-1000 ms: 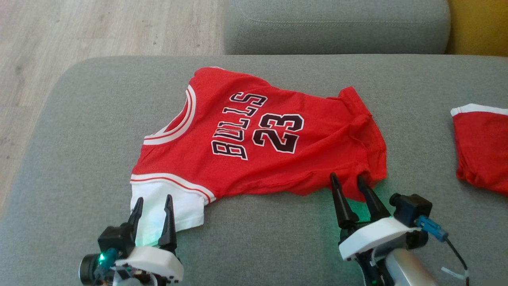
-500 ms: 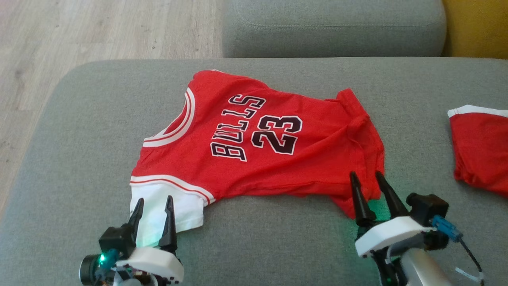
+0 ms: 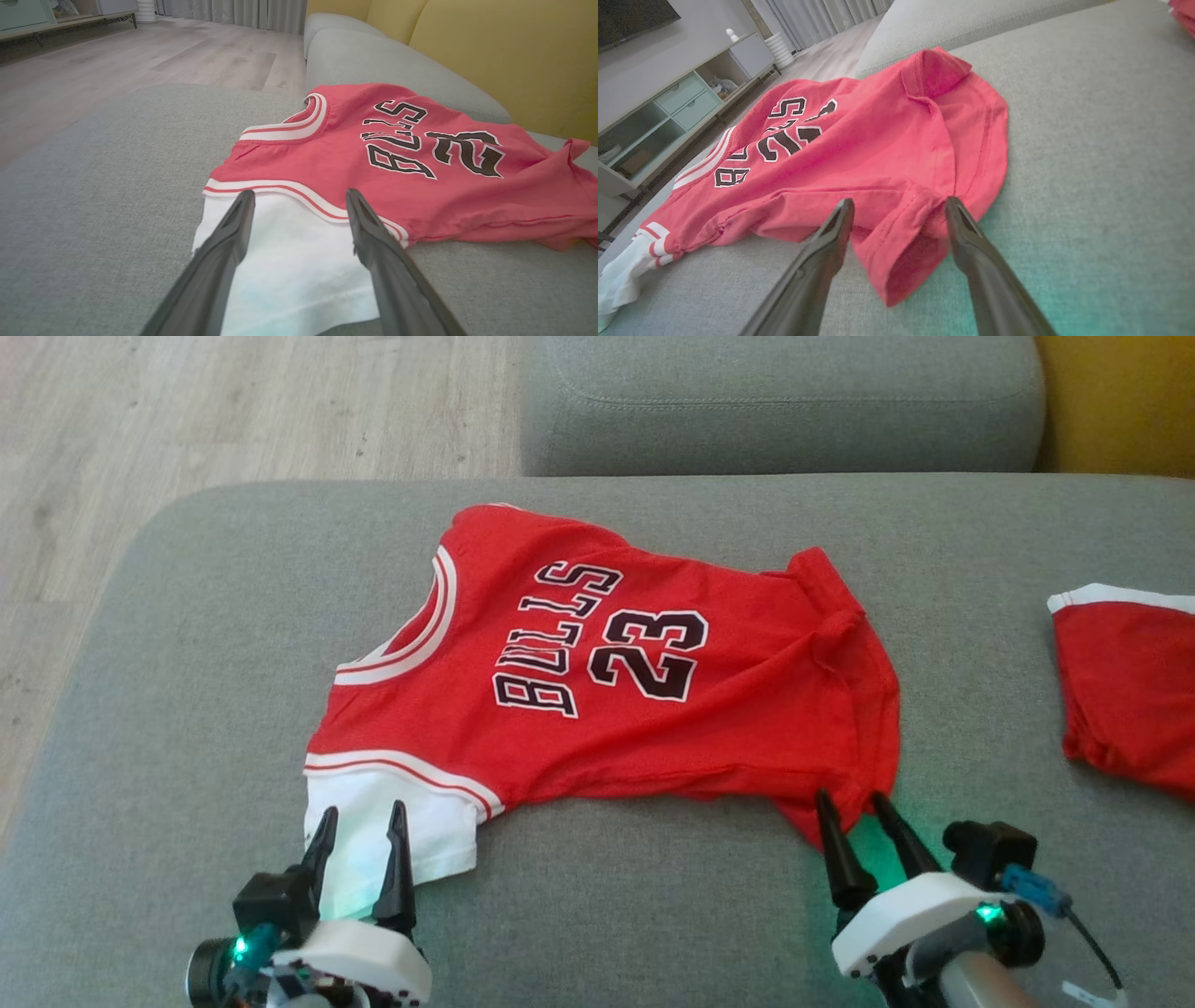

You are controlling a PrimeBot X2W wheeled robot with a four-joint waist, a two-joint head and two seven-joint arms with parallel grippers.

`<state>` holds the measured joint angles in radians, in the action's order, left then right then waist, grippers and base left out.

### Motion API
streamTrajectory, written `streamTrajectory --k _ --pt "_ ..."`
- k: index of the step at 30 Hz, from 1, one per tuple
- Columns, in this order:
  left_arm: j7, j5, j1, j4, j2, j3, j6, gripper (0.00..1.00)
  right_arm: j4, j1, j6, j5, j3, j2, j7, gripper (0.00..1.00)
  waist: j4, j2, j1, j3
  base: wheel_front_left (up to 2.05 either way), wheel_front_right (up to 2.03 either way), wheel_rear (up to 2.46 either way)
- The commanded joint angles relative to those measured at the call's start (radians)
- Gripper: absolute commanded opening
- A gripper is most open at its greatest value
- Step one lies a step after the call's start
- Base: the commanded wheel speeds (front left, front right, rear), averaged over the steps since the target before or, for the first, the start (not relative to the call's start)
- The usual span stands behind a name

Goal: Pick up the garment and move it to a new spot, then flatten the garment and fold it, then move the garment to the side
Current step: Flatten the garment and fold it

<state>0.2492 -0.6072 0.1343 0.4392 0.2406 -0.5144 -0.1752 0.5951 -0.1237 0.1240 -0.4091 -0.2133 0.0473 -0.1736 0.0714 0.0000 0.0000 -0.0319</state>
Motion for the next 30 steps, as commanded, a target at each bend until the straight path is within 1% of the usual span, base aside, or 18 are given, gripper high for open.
streamTrajectory --k 1,9,20,25,30 --pt "0.013 0.0 0.021 -0.023 0.008 0.042 0.001 1.0 -0.025 -0.019 0.007 -0.015 -0.03 0.003 0.005 1.0 -0.001 0.0 0.0 0.001 0.0 0.0 0.0" --pt "0.013 0.003 0.025 -0.022 0.006 0.042 0.004 1.0 -0.026 -0.026 0.007 -0.067 -0.055 0.003 0.017 1.0 0.0 0.0 0.0 -0.006 0.0 0.0 0.0" --pt "0.013 0.006 0.028 -0.016 0.007 0.039 0.004 1.0 -0.032 -0.055 0.007 -0.126 -0.081 0.003 -0.025 1.0 0.007 0.0 0.0 -0.008 0.0 0.0 0.0" --pt "0.013 0.005 0.026 -0.014 0.009 0.038 0.004 1.0 -0.037 -0.059 0.007 -0.142 -0.071 0.003 -0.052 1.0 0.005 0.0 0.0 -0.006 0.0 0.0 0.0" --pt "0.013 0.004 0.025 -0.016 0.009 0.036 0.004 1.0 -0.014 -0.071 0.007 -0.164 -0.062 0.003 -0.062 1.0 0.002 0.0 0.0 -0.006 0.0 0.0 0.0"
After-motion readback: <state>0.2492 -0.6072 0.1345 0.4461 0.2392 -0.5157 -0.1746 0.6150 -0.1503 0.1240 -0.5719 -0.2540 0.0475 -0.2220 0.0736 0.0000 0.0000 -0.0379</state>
